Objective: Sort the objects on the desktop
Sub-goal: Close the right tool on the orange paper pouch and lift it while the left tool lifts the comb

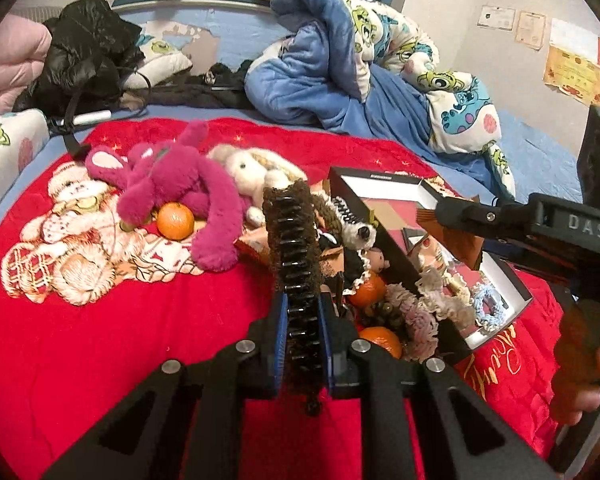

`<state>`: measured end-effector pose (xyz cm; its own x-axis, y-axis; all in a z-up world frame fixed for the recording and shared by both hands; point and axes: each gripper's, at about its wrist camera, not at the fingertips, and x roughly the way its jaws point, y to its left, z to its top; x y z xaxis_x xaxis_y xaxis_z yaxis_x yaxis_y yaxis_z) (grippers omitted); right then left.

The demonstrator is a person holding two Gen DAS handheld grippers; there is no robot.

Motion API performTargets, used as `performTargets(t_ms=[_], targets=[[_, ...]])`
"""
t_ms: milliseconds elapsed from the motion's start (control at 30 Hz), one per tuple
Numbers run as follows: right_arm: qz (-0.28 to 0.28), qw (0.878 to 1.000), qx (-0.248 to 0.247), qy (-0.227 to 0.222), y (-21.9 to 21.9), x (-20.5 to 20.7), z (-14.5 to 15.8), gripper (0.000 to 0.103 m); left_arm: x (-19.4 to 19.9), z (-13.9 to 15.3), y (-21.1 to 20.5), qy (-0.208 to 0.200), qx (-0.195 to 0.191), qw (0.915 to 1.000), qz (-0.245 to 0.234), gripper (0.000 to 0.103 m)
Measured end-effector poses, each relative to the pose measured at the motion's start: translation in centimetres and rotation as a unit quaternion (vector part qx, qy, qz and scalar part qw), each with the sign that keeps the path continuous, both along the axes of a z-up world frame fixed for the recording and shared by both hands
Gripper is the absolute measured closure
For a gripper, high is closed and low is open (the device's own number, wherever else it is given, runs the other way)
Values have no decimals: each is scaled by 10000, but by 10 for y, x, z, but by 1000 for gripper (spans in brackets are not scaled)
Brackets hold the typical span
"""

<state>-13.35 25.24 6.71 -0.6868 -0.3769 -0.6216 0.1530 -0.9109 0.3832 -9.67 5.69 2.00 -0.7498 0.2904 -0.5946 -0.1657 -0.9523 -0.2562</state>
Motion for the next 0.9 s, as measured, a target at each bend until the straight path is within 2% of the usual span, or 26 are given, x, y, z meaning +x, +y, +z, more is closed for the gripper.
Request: performTargets(t_ms=[233,367,533,667,900], targets=[[-336,9993,-104,104,39,11,9,69,16,13,28,209,-8,9992,-342,88],[-582,9980,-199,169,70,20,14,69,24,21,62,337,-54,9977,-585,88],[-841,9960,-219,191,108,30,16,69,25,27,109,296,-23,9948,-971,88],[-1036,9943,-186,185,139,37,14,69,24,30,138,323,78,9933,-1107,88],[-1195,9925,-243,81,172,37,1,69,14,23,174,279,-149,9924,-1188,88]])
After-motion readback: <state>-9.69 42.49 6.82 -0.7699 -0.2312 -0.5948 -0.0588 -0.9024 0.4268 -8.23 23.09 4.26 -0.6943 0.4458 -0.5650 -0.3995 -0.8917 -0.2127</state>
